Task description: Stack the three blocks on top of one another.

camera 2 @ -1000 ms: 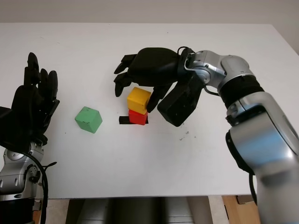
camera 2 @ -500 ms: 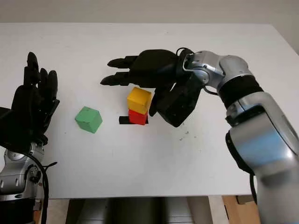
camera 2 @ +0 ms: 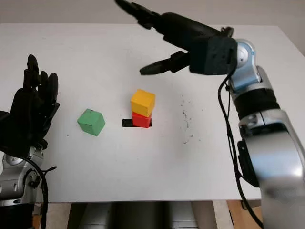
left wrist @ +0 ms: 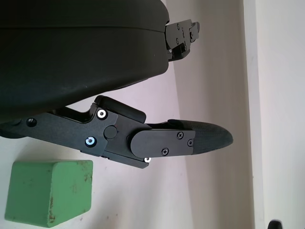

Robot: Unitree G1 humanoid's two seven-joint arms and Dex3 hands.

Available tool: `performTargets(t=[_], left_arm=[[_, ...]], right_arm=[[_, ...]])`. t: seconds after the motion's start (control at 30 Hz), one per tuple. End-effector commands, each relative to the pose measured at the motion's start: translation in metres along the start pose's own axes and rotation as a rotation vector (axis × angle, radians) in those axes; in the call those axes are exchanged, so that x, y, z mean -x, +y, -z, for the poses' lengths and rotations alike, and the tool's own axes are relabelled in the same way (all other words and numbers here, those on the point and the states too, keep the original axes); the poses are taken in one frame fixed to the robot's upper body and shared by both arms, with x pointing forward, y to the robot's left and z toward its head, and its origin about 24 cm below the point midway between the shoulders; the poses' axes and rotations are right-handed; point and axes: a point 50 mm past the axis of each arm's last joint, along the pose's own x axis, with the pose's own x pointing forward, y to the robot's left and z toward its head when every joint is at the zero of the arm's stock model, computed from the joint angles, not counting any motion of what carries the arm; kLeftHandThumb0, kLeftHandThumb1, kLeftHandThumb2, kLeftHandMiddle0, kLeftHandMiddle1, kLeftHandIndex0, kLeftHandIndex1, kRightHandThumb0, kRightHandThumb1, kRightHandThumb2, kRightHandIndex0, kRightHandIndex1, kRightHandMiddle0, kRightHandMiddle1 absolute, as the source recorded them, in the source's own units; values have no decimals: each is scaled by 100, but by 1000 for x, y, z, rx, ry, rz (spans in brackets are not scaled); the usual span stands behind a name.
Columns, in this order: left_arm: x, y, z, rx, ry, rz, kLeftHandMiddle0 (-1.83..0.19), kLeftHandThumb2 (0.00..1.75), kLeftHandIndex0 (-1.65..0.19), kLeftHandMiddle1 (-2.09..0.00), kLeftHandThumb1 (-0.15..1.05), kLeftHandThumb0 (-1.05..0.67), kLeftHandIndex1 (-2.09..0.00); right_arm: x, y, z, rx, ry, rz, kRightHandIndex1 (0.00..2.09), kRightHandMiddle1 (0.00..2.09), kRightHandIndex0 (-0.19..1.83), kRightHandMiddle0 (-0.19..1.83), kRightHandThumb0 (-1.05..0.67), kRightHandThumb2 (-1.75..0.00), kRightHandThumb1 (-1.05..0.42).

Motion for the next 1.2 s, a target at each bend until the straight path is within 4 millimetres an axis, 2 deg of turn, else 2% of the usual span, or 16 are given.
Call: performTargets(t=[0.0, 0.07, 0.13, 0.27, 0.37, 0.43, 0.53, 0.7, 0.9, 1.17], left_arm=[[-1, 5, -8, -57, -25, 38, 15, 38, 11, -5, 105, -65, -5], [-3, 6, -12, -113, -29, 83, 9, 34, 6, -7, 105, -67, -8], [-5, 6, -17, -225, -39, 119, 2, 34, 0, -9, 105, -68, -10], [-7, 7, -26, -418, -55, 198, -10, 37, -9, -9, 105, -70, -12], [-9, 9, -34, -542, -56, 243, -17, 28, -15, -9, 105, -71, -12], [-12, 10, -44, -750, -73, 275, -21, 25, -19, -8, 105, -74, -12], [-16, 10, -58, -966, -99, 351, -20, 18, -23, -6, 105, -74, -10], [-28, 6, -82, -1269, -111, 505, -5, 6, -27, -2, 100, -72, -9], [-38, -5, -92, -1374, -125, 616, -1, 3, -31, -4, 91, -70, -9], [-44, -12, -83, -1429, -117, 669, 3, 4, -31, -4, 87, -76, -7]], right_arm=[[7, 3, 8, -132, -2, 74, 2, 3, -18, -18, -78, -64, -105], [15, 9, 21, -283, 32, 127, 0, 1, -19, -19, -79, -63, -105], [21, 16, 28, -364, 69, 165, 0, 0, -19, -19, -82, -65, -105], [31, 29, 36, -436, 108, 194, 0, 0, -19, -19, -84, -72, -105], [40, 40, 43, -472, 135, 210, 0, 0, -19, -19, -82, -74, -105], [46, 47, 48, -490, 169, 215, 0, 0, -19, -19, -81, -75, -105], [53, 51, 52, -509, 202, 219, 0, 0, -19, -19, -81, -75, -105], [61, 52, 56, -522, 229, 250, 0, 0, -19, -19, -75, -73, -105], [64, 53, 55, -541, 252, 300, 0, 0, -19, -19, -77, -70, -105], [66, 54, 54, -563, 266, 346, 0, 0, -19, -19, -76, -67, -105]])
